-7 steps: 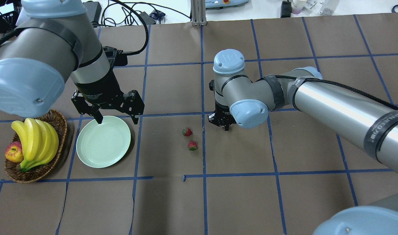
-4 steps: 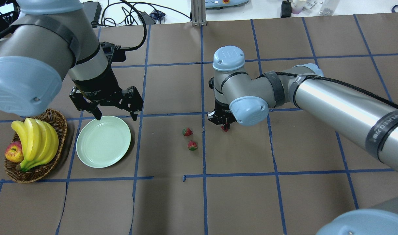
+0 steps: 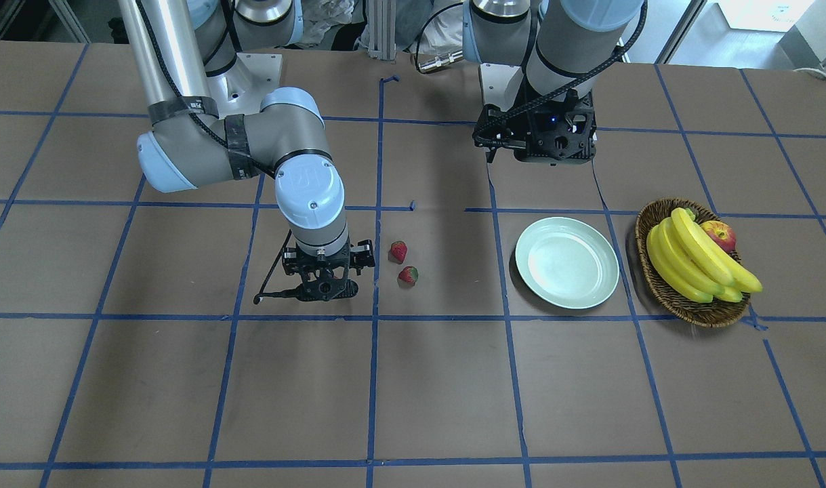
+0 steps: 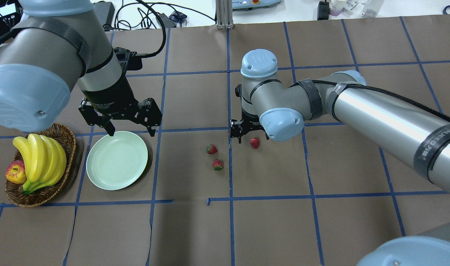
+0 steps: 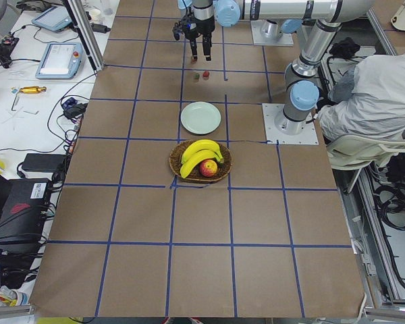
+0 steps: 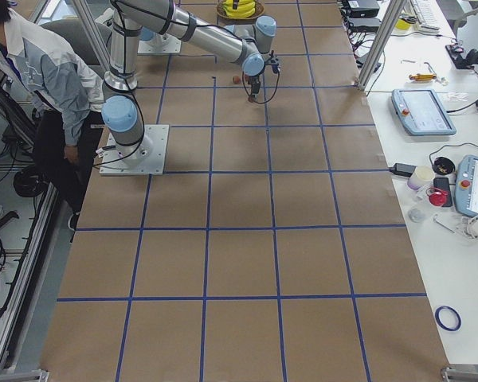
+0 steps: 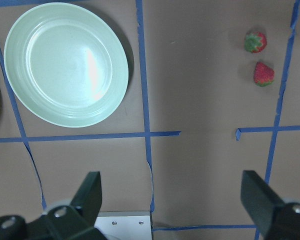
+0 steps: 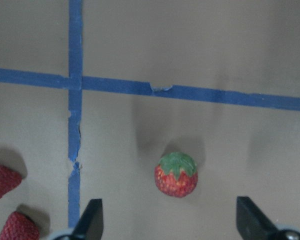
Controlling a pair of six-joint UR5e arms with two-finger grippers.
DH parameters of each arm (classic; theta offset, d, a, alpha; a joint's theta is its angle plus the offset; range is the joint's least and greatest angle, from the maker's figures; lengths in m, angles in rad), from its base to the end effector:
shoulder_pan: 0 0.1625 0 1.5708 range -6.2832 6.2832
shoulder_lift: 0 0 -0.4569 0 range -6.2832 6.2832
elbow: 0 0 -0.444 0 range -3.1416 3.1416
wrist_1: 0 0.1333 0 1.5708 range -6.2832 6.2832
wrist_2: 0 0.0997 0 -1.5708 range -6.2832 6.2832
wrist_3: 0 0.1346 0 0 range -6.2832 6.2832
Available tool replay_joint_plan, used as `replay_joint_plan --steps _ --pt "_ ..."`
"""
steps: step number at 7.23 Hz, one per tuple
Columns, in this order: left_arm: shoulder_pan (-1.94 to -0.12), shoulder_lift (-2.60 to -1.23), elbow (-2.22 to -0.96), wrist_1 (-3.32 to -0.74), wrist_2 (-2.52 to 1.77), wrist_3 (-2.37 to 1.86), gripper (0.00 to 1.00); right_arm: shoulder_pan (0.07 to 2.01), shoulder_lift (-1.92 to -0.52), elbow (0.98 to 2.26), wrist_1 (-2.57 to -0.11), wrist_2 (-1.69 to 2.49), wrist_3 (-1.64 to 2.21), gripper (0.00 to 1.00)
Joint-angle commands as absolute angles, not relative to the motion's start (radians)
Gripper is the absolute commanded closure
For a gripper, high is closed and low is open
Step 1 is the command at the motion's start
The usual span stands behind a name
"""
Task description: Collect all strawberries into plate
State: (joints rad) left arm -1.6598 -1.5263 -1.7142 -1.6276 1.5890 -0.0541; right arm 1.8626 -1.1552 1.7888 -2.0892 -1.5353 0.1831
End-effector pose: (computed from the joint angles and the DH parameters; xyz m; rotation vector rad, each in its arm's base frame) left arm -0.1747 -0.4855 0.4267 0.0563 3.1026 0.2395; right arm 0.3123 -0.5597 0.1726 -0.1668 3.1241 0.1884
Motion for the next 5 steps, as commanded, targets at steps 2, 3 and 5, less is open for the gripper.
replay_joint_plan --steps 2,3,5 --pt "-1.660 -1.526 -1.720 -1.628 1.588 -0.057 0.00 1.862 -1.115 1.801 -2.109 -1.543 0.178 0.00" --pt "-1.660 -1.526 -1.721 -1.628 1.588 -0.057 0.00 1.862 -1.115 1.808 -2.103 -1.546 0.181 0.03" --pt "-1.661 -1.526 -1.724 -1.628 1.586 -0.058 0.00 1.862 -1.115 1.816 -2.102 -1.542 0.180 0.21"
